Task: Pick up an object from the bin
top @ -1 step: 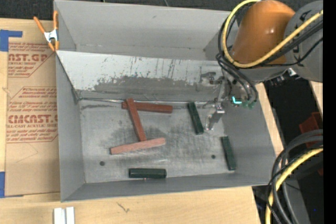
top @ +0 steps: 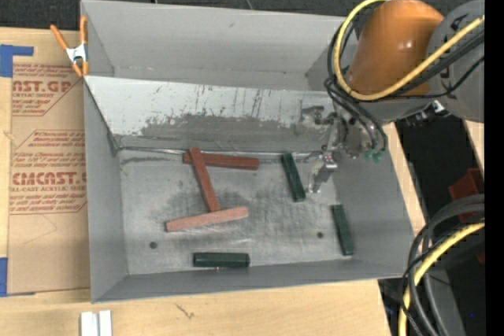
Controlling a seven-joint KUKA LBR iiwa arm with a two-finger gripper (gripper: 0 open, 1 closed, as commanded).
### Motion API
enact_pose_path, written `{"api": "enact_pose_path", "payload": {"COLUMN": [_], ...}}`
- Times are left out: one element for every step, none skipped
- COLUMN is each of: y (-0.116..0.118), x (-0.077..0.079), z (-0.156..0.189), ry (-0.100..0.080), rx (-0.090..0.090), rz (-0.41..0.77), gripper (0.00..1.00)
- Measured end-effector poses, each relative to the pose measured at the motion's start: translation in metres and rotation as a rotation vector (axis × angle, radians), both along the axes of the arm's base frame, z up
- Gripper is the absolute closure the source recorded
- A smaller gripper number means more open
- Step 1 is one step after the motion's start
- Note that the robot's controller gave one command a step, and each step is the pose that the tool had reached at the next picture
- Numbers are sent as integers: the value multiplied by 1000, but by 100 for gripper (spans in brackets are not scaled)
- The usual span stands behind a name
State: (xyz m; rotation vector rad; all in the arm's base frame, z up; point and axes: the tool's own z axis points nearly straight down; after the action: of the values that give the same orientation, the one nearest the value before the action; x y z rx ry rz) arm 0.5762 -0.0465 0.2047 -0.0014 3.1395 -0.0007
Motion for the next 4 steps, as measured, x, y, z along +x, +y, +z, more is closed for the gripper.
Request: {"api": "enact_pose_path", "payload": {"y": [-4, -23, -22, -14], "x": [6, 12, 8, 15], "z": [-54, -125, -121, -132], "ry": [-4, -3, 1, 18], "rx": [0, -1, 0, 0], "rz": [100, 274, 375, 667], "gripper": [0, 0, 0, 100]}}
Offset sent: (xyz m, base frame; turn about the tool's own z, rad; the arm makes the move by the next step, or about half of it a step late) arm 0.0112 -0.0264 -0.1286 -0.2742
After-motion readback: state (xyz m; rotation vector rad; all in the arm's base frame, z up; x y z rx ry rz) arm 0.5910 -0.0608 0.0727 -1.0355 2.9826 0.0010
